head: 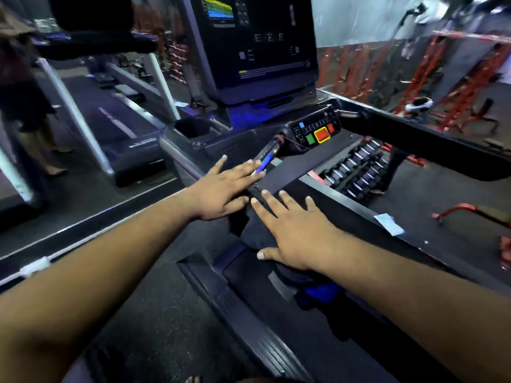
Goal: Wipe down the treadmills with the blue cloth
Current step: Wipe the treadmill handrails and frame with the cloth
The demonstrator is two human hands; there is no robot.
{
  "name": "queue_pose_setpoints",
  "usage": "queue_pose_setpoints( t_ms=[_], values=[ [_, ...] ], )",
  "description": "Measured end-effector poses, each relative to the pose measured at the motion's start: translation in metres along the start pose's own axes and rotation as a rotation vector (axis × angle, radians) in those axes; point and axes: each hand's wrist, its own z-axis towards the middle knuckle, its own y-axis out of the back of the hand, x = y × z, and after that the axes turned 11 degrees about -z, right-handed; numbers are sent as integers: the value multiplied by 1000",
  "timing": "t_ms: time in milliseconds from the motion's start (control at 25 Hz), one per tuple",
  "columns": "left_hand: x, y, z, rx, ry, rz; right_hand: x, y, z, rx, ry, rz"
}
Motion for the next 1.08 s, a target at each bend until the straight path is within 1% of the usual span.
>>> queue_pose_setpoints(
  t_ms=[80, 160, 280, 400, 480, 640, 800, 920, 1000, 1080],
  values=[
    [21, -2, 10, 23, -165, 22, 3, -4, 0, -13, -68, 60],
    [37, -2, 18, 74, -270, 6, 8, -7, -1, -39, -146, 121],
    [49, 0, 29, 141, -372, -1, 19, -8, 1, -30, -273, 147],
    [52, 5, 47, 220, -485, 24, 30, -5, 5, -65, -401, 144],
    [56, 5, 56, 235, -523, 37, 34, -7, 6, -72, -487, 137],
    [61, -1, 61, 248, -535, -19, 41, -12, 5, -37, -638, 119],
    [71, 3, 67, 330, -574, -77, 56, -12, 11, -47, -832, 117],
    [81, 7, 77, 397, -675, -64, 64, -15, 14, -91, -995, 109],
    [88, 8, 80, 436, -758, -108, 77, -22, 25, -174, -1181, 55],
    [93, 7, 80, 472, -847, -217, 97, -28, 50, -330, -1492, 32]
  ],
)
